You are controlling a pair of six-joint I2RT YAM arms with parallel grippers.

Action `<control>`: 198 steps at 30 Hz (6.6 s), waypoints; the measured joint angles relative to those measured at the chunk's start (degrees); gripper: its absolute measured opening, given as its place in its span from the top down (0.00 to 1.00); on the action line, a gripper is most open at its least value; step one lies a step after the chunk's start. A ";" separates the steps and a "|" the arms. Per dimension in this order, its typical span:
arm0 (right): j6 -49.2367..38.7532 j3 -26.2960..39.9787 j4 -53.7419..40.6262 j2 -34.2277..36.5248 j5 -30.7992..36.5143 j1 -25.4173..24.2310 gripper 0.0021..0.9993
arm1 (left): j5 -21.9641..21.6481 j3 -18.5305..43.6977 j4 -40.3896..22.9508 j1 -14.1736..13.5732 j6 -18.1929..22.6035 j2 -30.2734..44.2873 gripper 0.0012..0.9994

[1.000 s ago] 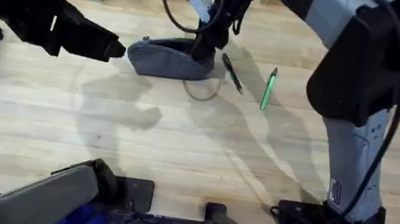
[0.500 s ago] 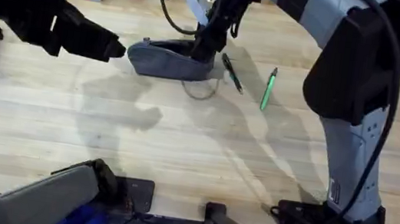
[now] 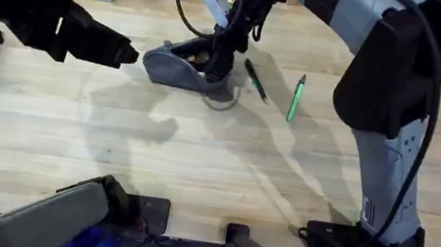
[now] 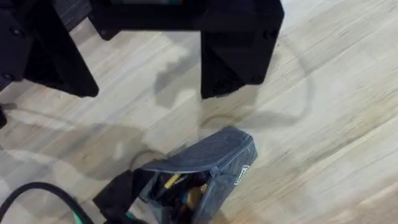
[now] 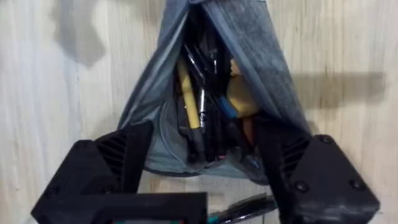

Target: Unzip the bag, pick up the pens from the table one at a time and place them inside, then zip the bag closed.

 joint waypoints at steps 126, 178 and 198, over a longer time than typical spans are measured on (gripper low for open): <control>70.55 -19.70 -16.00 -38.51 20.49 -20.85 0.00 | -0.04 0.00 -0.04 0.00 0.00 0.00 0.00; 88.14 -49.24 12.65 -27.86 24.75 -16.03 0.06 | -0.03 0.00 -0.04 0.00 -0.01 0.00 0.00; 88.81 -49.22 13.43 -26.75 26.85 -14.68 0.47 | -0.04 0.00 -0.04 0.00 -0.02 0.00 0.00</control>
